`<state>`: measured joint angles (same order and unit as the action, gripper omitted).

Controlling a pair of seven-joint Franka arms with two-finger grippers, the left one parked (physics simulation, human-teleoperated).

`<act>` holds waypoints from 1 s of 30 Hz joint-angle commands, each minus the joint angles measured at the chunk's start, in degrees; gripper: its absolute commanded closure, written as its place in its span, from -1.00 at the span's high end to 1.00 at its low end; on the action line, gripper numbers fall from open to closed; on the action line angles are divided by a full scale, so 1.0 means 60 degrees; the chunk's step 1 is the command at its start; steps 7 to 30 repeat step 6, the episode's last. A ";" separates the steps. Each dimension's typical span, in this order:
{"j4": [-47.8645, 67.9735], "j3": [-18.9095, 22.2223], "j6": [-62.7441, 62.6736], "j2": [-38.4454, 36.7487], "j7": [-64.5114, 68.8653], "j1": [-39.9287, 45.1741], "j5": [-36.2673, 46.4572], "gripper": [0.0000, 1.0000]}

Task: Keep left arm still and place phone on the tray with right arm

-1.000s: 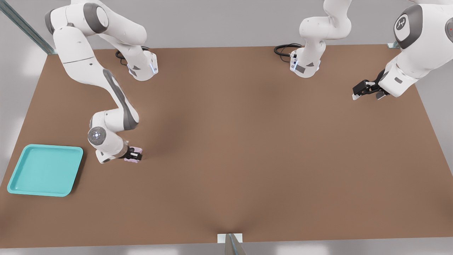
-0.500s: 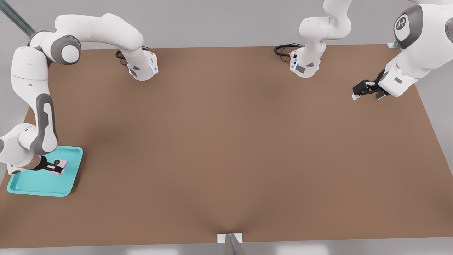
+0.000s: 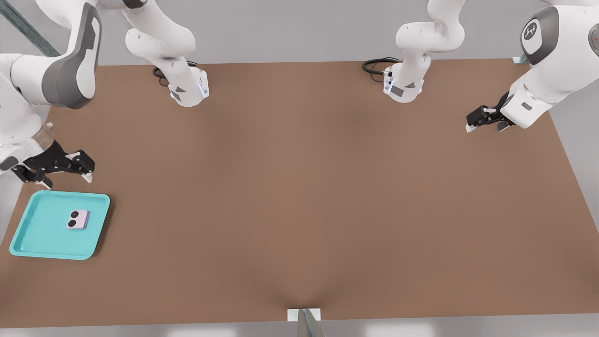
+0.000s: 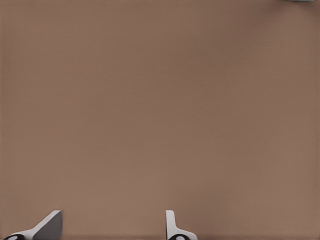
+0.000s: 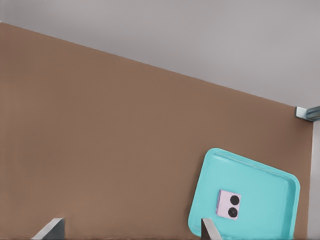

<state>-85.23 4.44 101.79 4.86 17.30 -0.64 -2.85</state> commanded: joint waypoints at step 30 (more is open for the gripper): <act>-0.0679 -0.0198 -0.1921 -0.0488 -0.2399 0.0092 0.0372 1.00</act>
